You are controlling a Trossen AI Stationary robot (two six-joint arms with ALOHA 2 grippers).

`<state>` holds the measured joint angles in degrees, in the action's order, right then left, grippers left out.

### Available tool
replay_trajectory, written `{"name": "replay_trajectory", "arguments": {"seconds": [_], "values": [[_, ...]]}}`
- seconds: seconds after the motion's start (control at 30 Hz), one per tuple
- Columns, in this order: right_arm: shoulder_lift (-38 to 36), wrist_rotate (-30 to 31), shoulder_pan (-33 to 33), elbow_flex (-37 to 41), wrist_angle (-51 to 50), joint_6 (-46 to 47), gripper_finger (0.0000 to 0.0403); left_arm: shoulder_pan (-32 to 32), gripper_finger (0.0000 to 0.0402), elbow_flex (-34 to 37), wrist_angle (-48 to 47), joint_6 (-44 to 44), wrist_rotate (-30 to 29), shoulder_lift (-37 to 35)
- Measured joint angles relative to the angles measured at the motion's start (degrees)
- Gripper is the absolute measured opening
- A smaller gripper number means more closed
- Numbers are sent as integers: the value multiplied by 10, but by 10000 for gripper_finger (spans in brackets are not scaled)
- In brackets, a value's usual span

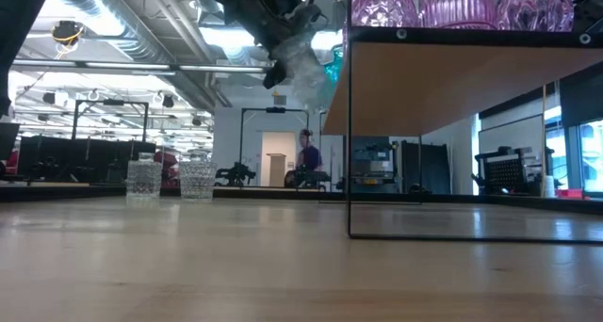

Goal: Sort vases onto shelf
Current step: Put the blue vase on the shelf aligned with the other blue vase

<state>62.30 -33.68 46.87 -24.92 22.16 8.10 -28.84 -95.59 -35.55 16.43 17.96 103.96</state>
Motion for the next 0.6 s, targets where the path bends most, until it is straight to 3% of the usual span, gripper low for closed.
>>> {"name": "replay_trajectory", "arguments": {"seconds": [0.27,0.6], "values": [[-11,35,0,3,9,-9,255,0,74,0,1,4,-2,0],[-15,36,0,2,-22,-8,255,8,74,0,0,12,-4,0]]}}
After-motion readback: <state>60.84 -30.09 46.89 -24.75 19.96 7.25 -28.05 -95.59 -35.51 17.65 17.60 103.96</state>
